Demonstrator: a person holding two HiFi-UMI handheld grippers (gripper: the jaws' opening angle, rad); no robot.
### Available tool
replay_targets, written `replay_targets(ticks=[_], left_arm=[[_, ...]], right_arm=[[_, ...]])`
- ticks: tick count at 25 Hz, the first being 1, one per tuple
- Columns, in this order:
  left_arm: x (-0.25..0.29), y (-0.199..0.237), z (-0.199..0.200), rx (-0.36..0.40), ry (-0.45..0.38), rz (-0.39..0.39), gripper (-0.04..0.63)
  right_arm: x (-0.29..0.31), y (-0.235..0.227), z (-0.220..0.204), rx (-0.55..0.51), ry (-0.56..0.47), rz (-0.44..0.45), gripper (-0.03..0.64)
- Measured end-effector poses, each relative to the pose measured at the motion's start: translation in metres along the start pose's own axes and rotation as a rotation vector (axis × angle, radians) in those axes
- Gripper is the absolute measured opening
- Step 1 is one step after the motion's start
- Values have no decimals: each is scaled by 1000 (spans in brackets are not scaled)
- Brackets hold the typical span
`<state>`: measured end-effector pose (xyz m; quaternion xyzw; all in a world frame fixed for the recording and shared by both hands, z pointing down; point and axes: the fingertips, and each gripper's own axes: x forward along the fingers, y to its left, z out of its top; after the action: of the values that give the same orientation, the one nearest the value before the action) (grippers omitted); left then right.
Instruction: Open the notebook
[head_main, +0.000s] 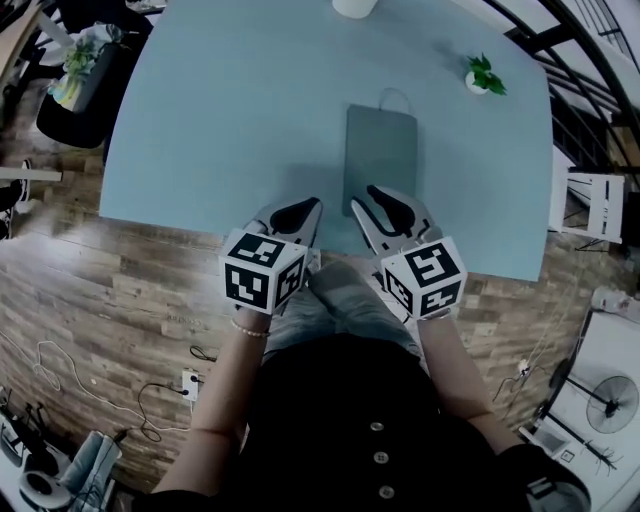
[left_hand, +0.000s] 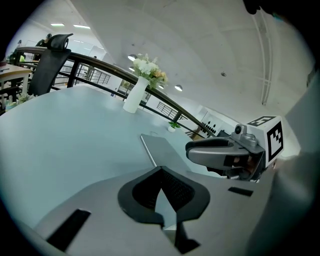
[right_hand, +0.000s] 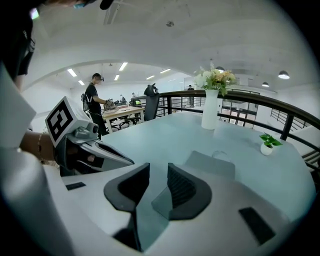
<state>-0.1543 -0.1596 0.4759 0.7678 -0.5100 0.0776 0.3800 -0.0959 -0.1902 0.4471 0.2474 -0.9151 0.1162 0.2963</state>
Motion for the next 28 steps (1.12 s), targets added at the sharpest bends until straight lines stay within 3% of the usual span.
replay_targets(ticks=[23, 28], left_arm=[[11, 15, -39, -36, 62, -45, 17], [12, 18, -43, -46, 72, -52, 17]], right_arm=[[40, 18, -56, -153, 212, -1, 114], [41, 17, -66, -261, 242, -40, 106]])
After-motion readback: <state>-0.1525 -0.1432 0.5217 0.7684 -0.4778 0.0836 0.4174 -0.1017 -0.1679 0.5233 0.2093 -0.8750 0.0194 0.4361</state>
